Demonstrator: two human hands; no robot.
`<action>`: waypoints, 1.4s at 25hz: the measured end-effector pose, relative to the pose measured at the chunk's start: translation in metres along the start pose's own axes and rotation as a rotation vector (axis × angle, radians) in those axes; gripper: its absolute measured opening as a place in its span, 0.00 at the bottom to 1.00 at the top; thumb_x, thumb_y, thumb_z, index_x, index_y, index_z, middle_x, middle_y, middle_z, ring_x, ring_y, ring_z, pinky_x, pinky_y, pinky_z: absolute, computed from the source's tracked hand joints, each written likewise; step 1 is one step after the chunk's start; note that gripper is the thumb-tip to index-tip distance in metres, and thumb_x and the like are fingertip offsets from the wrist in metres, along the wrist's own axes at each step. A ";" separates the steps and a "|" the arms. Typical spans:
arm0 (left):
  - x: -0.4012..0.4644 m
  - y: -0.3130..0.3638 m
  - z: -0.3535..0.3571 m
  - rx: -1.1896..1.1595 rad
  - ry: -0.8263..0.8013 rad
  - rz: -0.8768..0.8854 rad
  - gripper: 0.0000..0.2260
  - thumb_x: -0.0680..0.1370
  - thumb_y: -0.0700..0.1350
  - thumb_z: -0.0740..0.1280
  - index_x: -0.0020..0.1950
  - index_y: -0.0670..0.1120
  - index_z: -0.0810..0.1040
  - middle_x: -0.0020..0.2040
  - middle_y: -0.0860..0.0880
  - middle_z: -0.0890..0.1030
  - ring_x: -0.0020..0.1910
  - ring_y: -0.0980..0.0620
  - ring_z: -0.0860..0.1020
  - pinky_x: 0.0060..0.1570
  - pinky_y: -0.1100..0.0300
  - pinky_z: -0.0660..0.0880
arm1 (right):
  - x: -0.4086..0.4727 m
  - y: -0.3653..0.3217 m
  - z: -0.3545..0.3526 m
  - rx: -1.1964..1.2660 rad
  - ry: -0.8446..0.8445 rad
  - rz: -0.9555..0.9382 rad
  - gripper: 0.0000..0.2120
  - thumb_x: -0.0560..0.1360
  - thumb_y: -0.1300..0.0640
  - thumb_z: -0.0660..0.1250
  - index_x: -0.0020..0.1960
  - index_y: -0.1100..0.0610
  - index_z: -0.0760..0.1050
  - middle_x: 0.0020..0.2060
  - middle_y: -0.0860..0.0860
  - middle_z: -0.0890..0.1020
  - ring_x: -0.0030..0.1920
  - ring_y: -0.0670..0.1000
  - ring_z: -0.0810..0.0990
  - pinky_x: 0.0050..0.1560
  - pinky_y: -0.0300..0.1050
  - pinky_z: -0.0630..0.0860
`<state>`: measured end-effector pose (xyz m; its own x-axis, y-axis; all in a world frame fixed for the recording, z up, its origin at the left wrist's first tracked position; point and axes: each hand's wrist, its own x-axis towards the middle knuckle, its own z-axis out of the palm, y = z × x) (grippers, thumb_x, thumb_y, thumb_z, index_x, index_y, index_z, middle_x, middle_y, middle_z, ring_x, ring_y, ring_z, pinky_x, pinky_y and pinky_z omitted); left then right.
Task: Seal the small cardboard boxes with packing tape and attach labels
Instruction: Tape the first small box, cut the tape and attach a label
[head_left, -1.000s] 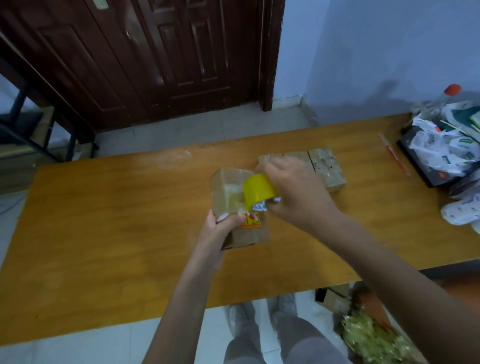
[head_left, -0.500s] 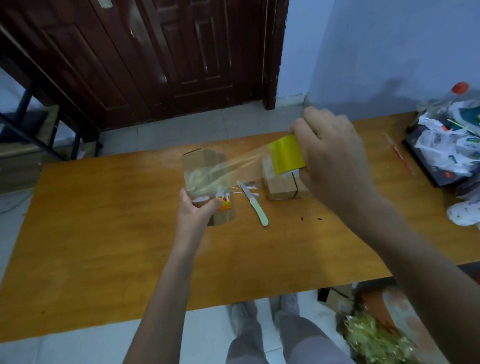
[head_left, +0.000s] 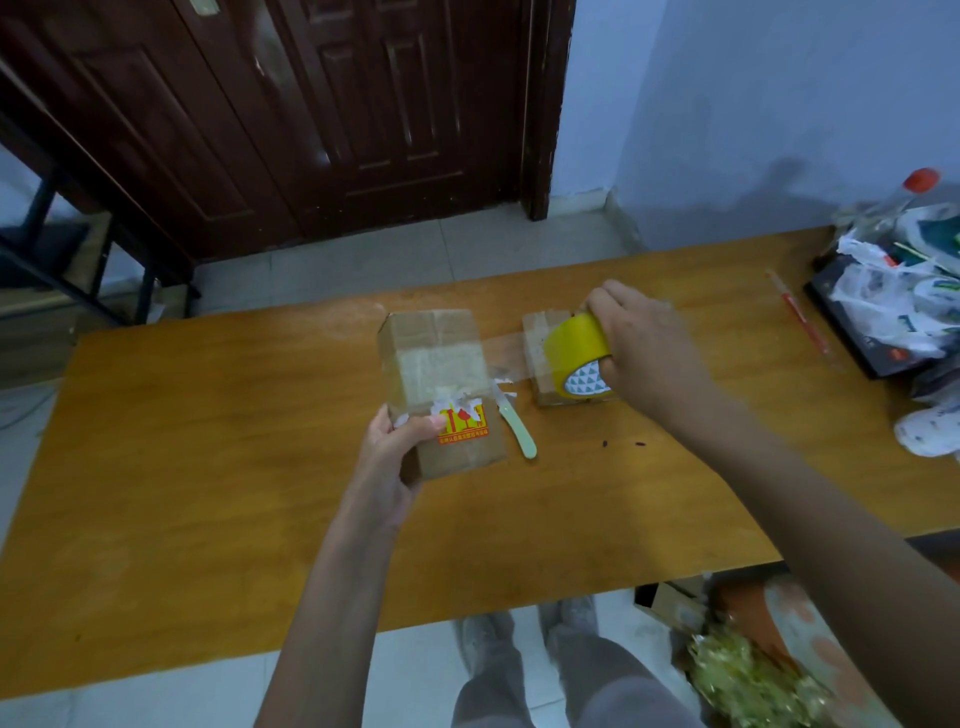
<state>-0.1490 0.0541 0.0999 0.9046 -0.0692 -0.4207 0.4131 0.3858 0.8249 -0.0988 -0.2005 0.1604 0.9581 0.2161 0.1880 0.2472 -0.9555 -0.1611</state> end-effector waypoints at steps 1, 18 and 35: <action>-0.001 0.000 0.000 -0.014 -0.027 -0.004 0.21 0.63 0.40 0.70 0.55 0.41 0.75 0.41 0.46 0.84 0.38 0.50 0.83 0.32 0.57 0.80 | 0.001 0.000 0.002 0.001 -0.005 0.000 0.18 0.65 0.70 0.68 0.52 0.59 0.72 0.47 0.52 0.74 0.43 0.53 0.73 0.41 0.42 0.61; 0.001 -0.059 -0.036 -0.230 -0.091 -0.271 0.33 0.65 0.37 0.67 0.69 0.32 0.67 0.50 0.37 0.81 0.44 0.41 0.83 0.38 0.52 0.82 | -0.043 0.003 0.077 0.139 -0.275 0.049 0.15 0.66 0.69 0.67 0.46 0.55 0.67 0.44 0.50 0.72 0.43 0.52 0.73 0.34 0.42 0.68; 0.035 -0.160 -0.074 -0.025 0.207 -0.324 0.33 0.66 0.39 0.72 0.70 0.36 0.68 0.64 0.35 0.76 0.57 0.38 0.77 0.52 0.44 0.78 | -0.072 0.005 0.169 -0.085 -0.439 0.038 0.17 0.69 0.71 0.66 0.54 0.57 0.70 0.50 0.54 0.73 0.47 0.54 0.73 0.39 0.43 0.64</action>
<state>-0.1910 0.0580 -0.0749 0.6862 -0.0048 -0.7274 0.6690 0.3969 0.6284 -0.1418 -0.1873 -0.0179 0.9415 0.2277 -0.2485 0.2153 -0.9735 -0.0764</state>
